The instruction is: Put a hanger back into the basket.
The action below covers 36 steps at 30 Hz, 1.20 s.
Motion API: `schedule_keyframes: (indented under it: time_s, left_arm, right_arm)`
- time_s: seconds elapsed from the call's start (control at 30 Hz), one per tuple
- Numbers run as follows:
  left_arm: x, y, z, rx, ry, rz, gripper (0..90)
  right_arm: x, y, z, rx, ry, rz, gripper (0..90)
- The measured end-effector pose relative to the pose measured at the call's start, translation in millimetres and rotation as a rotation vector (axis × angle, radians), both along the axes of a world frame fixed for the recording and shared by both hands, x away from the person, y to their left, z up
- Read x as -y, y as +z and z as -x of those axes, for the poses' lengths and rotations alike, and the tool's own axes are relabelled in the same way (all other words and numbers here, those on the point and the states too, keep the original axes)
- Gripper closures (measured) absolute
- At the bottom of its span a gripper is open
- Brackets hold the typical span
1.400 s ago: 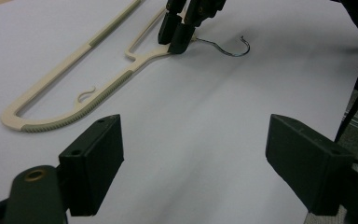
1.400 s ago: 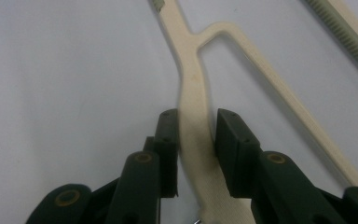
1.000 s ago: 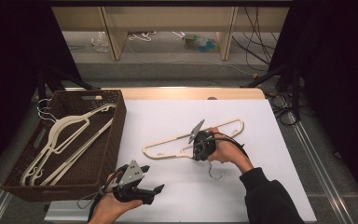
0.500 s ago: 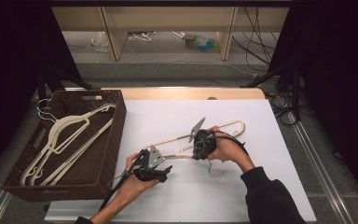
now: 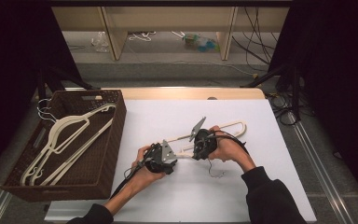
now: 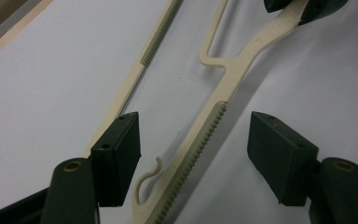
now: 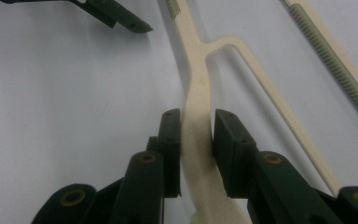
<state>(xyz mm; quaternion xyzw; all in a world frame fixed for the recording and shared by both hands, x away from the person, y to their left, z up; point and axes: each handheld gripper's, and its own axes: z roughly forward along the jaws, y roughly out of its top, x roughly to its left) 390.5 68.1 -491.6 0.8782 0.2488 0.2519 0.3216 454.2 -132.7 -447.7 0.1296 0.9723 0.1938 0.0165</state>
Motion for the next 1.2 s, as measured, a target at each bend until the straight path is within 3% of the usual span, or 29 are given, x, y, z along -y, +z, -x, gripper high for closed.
schedule_keyframes:
  time_s: [0.23, 0.57, 0.73, 0.93, 1.07, 1.2]
  left_arm:
    - [12.4, 0.8, -4.3, 0.037, -0.042, -0.021, 39.5]
    - [25.2, 0.5, -11.7, 0.042, -0.084, -0.036, 48.2]
    - [24.5, 1.0, -12.5, 0.023, -0.119, -0.046, 57.9]
    - [25.5, -0.3, -11.9, 0.027, -0.157, -0.041, 70.3]
    - [24.6, 1.7, -11.4, 0.043, -0.18, -0.066, 73.0]
    - [24.0, 6.0, -11.6, 0.057, -0.19, -0.077, 75.5]
  right_arm:
    - [0.1, 1.3, 0.2, -0.003, -0.001, -0.004, 73.1]
    - [-0.3, 3.6, 0.8, -0.01, 0.008, -0.009, 73.3]
    - [0.2, 4.5, 1.0, -0.013, 0.008, -0.013, 73.4]
    - [1.0, 6.5, 1.2, -0.025, 0.002, -0.019, 73.3]
    - [2.1, 7.0, 0.3, -0.016, -0.001, -0.028, 73.1]
    - [4.7, 13.2, 0.1, -0.022, -0.045, -0.061, 71.0]
